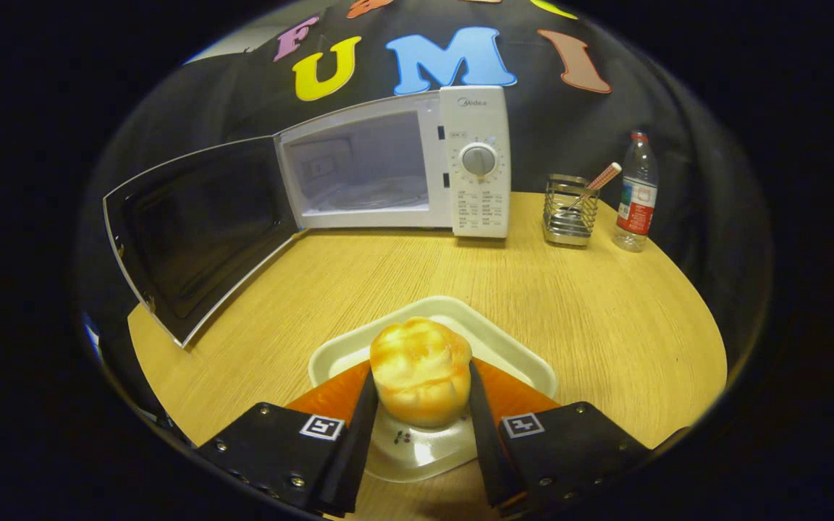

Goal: Open the microwave, put the food inside, and close the microwave door.

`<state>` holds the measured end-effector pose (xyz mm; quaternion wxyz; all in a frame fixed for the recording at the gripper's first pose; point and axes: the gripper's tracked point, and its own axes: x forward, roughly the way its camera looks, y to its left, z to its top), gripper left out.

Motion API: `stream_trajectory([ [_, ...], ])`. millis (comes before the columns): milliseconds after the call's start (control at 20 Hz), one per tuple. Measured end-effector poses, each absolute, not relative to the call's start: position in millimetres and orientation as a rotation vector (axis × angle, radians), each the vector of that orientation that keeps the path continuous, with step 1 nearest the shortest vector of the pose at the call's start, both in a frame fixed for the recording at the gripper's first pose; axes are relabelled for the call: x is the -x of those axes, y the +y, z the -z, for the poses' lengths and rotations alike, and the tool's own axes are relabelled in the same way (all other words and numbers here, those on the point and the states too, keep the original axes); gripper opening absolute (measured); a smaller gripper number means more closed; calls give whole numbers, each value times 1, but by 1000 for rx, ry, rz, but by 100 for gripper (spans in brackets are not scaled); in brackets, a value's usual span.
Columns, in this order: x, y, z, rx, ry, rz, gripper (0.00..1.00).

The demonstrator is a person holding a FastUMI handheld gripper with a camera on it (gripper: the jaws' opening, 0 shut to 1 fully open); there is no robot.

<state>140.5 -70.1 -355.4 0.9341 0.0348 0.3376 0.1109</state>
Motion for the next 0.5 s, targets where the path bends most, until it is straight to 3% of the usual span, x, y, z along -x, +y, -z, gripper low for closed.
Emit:
stream_trajectory([
  [500,-159,11,273,-385,522,-348,64],
])
